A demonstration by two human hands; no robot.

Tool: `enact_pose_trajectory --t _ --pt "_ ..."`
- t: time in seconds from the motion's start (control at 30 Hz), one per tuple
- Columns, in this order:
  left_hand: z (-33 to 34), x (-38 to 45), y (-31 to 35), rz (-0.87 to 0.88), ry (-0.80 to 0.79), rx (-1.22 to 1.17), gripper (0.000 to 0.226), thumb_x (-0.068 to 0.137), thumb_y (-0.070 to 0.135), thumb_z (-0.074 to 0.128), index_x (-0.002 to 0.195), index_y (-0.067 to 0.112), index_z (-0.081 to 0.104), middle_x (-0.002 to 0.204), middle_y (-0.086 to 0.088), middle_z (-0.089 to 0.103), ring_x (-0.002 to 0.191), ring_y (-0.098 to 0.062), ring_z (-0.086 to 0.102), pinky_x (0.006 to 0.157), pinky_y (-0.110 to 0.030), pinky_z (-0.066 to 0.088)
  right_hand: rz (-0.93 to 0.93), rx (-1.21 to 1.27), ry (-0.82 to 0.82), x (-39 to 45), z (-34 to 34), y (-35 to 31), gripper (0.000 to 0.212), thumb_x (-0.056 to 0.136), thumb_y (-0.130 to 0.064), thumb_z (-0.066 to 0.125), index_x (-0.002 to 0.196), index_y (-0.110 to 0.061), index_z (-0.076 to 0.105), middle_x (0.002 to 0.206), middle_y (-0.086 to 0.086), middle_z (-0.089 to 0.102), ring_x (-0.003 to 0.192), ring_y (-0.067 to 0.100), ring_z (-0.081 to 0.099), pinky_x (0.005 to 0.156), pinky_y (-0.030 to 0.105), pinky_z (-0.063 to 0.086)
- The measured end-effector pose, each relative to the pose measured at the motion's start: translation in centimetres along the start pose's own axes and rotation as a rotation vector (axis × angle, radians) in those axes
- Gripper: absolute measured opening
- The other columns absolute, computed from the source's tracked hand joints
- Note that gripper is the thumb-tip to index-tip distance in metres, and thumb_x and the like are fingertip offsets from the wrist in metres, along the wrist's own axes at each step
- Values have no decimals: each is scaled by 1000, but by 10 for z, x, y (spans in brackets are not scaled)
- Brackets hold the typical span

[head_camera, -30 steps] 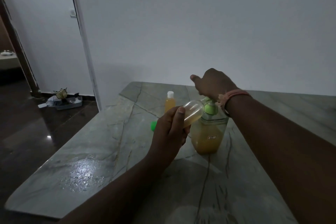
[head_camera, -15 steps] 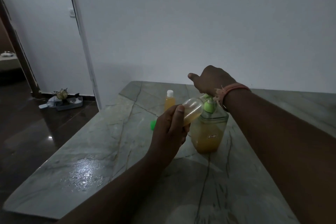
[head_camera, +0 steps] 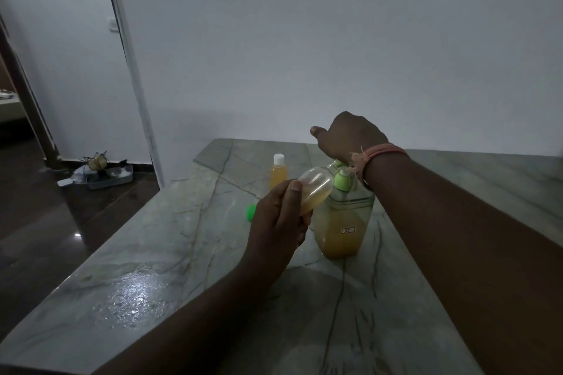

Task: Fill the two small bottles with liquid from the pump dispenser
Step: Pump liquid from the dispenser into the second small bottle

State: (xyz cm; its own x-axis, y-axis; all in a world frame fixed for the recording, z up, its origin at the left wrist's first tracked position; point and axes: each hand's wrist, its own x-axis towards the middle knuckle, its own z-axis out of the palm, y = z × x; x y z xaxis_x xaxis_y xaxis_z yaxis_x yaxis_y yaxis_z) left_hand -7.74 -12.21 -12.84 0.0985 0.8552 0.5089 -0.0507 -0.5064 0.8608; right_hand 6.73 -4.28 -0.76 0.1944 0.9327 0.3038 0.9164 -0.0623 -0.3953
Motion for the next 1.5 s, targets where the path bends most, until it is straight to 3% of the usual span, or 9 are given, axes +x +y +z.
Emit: enact_pose_trajectory --t 0.27,0.47,0.6,0.83,0.97,1.03,1.2,1.3,1.5 --pt "0 0 -5 2 18 27 36 106 32 38 102 7 62 63 -4 57 45 -13 49 40 -23 39 38 -5 3 -6 3 2 38 96 -44 51 68 -19 43 70 -1 46 81 26 53 73 32 42" --pt "0 0 -4 2 18 30 38 105 35 38 103 6 63 63 -4 58 46 -14 49 41 -25 39 -32 -62 13 -6 -4 -2 32 96 -48 49 87 -17 50 86 2 51 85 27 51 75 32 41" --pt "1 2 -8 5 12 32 36 106 32 38 100 6 62 63 -4 58 45 -15 49 40 -25 40 37 6 -25 -2 4 2 42 97 -51 48 73 -16 46 81 3 53 85 27 55 75 33 42" --pt "0 1 -6 7 10 48 36 106 33 38 105 6 63 62 -2 57 45 -12 49 41 -23 39 23 -2 -42 -3 3 2 41 96 -49 50 69 -18 44 71 0 49 82 26 56 73 32 43" --pt "1 0 -2 -3 7 12 41 103 38 39 108 6 63 63 -1 57 45 -12 49 40 -24 39 -24 -36 -20 -4 -3 -2 39 96 -52 50 81 -15 50 79 2 53 84 27 55 74 33 41" --pt "1 0 -2 10 9 11 38 105 35 38 106 6 63 63 -2 57 45 -12 48 40 -24 39 -4 -2 2 -2 0 0 43 96 -52 48 77 -14 49 87 6 59 84 27 57 73 33 41" --pt "1 0 -4 -26 16 36 36 104 34 39 110 6 62 65 -2 58 47 -8 51 43 -22 40 39 0 -33 -1 5 1 45 96 -53 49 69 -18 44 84 5 56 86 28 58 76 33 44" --pt "1 0 -2 -27 8 49 34 105 34 39 106 10 62 65 -1 58 48 -9 51 43 -23 41 34 17 -69 0 4 3 44 95 -54 49 70 -17 50 91 7 65 90 29 63 76 32 45" --pt "1 -1 0 -15 1 35 43 97 47 39 105 11 63 66 -2 59 49 -10 52 43 -23 41 3 26 -30 0 0 2 44 95 -55 48 73 -17 50 91 7 65 88 29 62 77 33 46"
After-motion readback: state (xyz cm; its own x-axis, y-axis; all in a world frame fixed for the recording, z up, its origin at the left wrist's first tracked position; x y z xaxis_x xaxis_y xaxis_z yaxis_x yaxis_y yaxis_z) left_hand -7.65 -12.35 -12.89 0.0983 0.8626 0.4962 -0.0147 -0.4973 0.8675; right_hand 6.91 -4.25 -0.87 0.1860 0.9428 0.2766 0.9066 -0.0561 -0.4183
